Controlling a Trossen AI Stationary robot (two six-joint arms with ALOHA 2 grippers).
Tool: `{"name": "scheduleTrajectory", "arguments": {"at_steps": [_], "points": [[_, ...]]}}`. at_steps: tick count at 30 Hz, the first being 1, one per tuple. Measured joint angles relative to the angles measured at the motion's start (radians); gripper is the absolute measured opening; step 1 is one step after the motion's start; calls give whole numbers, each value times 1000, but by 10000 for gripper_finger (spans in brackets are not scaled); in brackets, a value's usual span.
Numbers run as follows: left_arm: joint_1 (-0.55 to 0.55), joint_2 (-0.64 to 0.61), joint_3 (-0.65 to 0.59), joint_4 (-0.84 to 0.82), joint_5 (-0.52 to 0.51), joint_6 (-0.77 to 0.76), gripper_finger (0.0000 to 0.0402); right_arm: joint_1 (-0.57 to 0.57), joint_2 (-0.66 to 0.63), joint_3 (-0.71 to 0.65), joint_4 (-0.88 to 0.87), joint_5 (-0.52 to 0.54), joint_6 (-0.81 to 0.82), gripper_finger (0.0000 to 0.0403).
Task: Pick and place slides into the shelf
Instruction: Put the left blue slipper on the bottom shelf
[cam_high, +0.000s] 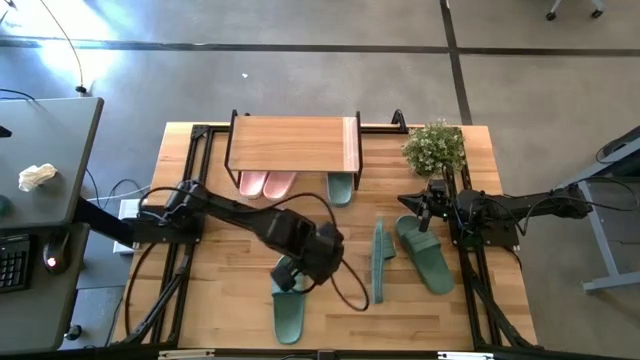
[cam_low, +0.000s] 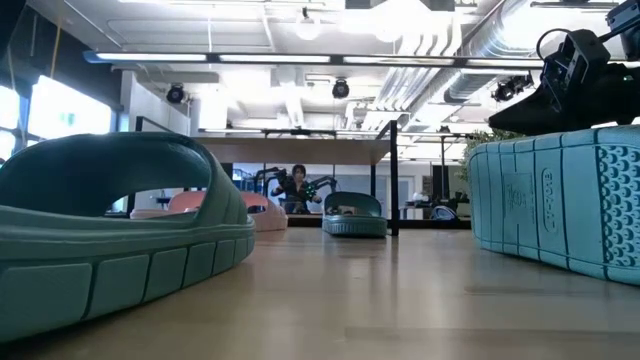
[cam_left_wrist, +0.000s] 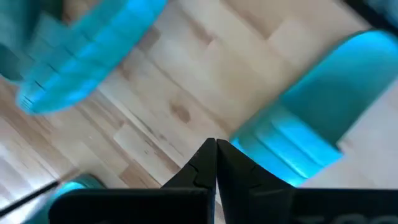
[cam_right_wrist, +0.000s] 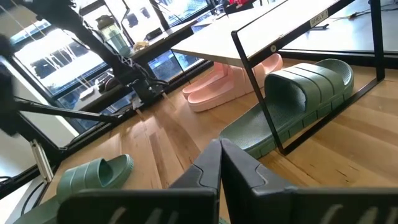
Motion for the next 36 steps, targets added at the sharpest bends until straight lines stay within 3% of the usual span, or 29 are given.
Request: {"name": "scheduleTrajectory", "arguments": {"at_steps": [8, 16, 26, 29, 33, 36], "points": [[-101, 0, 236, -171, -78, -62, 1, 0, 0, 0, 0, 0, 2, 0], [-207, -91, 199, -235, -281, -220, 1, 0, 0, 0, 0, 0, 0, 0], [-348, -99, 159, -186, -367, -256, 1, 0, 0, 0, 0, 1, 0, 0], [-369, -107, 101, -51, -260, -175, 1, 0, 0, 0, 0, 1, 0, 0], [-369, -124, 13, 243, 47, 32, 0, 0, 0, 0, 0, 0, 0, 0], [-349, -123, -35, 341, 233, 136, 0, 0, 1, 0, 0, -1, 0, 0]]}}
